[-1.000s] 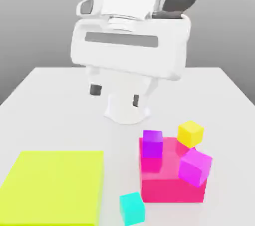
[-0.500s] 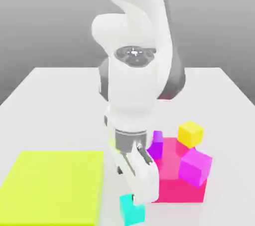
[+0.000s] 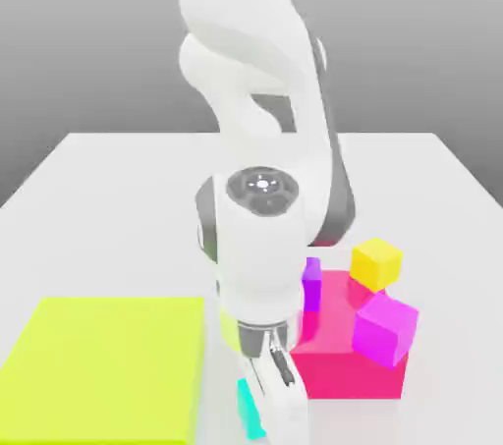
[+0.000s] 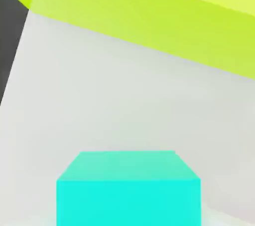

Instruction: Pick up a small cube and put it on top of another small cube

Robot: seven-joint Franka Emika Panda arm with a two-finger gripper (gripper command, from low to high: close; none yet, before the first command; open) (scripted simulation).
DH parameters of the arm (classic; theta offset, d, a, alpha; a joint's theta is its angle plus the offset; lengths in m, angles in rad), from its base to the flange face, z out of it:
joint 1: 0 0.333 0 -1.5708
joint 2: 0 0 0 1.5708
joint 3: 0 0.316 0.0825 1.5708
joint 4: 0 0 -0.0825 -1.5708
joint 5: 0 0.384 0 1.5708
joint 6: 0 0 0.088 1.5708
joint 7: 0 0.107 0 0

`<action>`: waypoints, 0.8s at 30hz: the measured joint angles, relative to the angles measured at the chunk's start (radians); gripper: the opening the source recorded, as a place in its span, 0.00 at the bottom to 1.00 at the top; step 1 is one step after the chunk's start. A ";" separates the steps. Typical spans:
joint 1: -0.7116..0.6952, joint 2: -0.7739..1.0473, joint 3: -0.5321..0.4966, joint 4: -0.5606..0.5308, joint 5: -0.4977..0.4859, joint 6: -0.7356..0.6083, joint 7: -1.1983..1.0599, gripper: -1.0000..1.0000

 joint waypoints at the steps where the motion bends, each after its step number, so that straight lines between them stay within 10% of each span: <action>1: -0.011 -0.028 0.011 -0.004 0.026 -0.023 -0.014 0.00; 24: 0.178 -0.765 0.037 -0.328 0.362 -0.424 -0.129 0.00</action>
